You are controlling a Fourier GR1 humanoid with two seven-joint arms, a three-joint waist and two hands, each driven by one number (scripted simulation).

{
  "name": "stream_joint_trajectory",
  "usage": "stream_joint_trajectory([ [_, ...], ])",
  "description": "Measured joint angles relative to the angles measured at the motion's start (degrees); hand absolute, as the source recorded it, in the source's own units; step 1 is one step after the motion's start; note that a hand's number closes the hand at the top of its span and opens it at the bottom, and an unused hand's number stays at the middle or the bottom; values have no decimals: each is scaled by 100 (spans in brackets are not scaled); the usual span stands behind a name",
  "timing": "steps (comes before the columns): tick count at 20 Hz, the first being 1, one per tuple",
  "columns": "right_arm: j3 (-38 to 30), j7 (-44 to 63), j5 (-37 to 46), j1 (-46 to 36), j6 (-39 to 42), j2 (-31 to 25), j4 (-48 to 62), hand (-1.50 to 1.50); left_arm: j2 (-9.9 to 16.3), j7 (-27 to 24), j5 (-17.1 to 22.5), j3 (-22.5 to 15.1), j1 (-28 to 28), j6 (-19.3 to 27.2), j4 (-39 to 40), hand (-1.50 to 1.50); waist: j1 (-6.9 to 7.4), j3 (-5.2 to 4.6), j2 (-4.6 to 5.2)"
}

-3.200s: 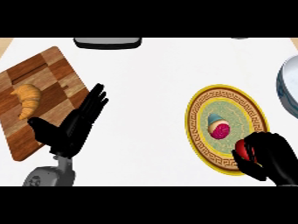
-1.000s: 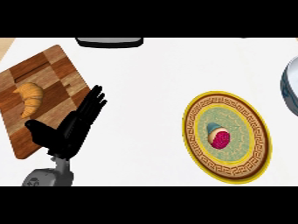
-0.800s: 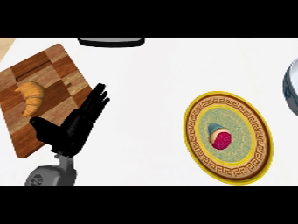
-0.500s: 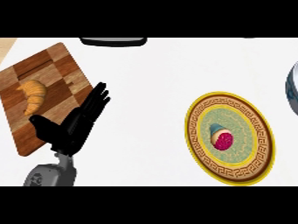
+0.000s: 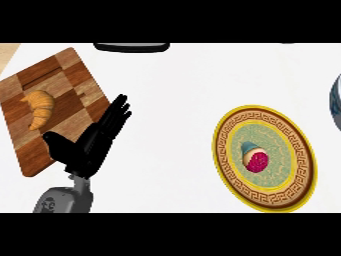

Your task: Pick the tomato from the plate and place it in the bowl

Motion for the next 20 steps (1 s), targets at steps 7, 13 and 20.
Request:
stream_joint_trajectory([
  [7,-1222,-974,-1420,-338,-269,112,281,-150,11,-65,-3,88,27,33,60,0,-130,8,-48],
  [13,-2069,-1950,-2695,-97,514,45,-54,-150,108,-71,86,257,109,4,58,0,-328,-10,-123],
  [20,-2760,-2234,-3894,905,1932,154,-1252,-150,282,22,188,464,326,-9,-131,0,-570,-30,-219],
])
